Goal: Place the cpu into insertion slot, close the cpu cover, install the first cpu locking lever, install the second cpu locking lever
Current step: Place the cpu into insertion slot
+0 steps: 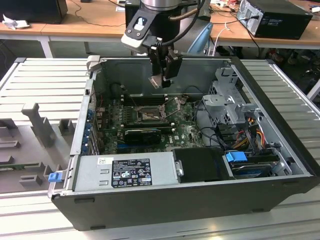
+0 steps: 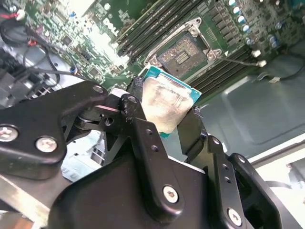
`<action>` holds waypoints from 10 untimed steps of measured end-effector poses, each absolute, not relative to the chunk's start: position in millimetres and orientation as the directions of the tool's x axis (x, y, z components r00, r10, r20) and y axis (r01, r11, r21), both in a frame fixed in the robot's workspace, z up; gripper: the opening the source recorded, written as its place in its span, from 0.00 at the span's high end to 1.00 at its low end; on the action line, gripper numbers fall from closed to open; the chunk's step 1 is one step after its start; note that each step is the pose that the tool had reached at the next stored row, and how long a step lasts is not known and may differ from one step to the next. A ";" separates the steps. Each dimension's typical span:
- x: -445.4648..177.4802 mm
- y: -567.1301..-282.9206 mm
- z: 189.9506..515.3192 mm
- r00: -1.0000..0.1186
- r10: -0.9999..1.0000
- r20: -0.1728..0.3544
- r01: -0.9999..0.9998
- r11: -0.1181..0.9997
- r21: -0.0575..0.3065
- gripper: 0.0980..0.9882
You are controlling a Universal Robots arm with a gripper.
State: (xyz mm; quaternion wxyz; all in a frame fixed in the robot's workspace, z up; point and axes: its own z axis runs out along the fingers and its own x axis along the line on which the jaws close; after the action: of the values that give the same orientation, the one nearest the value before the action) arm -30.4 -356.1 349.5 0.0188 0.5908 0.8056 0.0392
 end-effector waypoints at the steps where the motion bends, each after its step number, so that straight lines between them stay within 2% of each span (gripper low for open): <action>1: -30.4 -356.1 349.1 -0.285 0.959 0.016 0.956 0.282 0.085 0.51; 10: -30.5 -356.1 337.7 -0.098 0.995 0.016 0.992 0.096 0.082 0.51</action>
State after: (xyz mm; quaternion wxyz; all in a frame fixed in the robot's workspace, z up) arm -30.5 -356.1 337.7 0.0215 0.6714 0.7399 0.0357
